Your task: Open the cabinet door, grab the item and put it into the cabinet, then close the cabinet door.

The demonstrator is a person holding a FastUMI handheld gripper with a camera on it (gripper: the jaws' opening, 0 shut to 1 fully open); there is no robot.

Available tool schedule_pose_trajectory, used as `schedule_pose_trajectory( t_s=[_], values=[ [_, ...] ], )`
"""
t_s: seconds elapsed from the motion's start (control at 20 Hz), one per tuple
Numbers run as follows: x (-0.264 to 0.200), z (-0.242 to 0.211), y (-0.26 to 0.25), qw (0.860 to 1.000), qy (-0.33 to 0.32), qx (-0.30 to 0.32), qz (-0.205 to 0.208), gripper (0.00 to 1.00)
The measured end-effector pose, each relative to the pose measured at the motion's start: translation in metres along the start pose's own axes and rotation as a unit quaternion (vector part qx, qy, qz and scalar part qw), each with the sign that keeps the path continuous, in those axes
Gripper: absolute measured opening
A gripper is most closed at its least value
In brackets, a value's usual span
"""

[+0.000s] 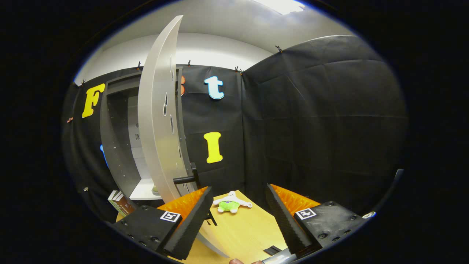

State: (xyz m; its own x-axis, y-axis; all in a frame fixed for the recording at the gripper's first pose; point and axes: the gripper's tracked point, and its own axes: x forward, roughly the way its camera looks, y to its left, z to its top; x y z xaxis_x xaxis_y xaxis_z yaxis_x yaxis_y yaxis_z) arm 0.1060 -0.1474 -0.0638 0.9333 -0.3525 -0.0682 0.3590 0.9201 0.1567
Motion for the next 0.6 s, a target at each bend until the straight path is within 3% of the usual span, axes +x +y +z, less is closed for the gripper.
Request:
schedule_pose_trajectory(
  t_s=[0.6],
  values=[
    [-0.027, -0.01, 0.078, 0.998, 0.01, 0.025, 0.051, 0.98]
  ],
)
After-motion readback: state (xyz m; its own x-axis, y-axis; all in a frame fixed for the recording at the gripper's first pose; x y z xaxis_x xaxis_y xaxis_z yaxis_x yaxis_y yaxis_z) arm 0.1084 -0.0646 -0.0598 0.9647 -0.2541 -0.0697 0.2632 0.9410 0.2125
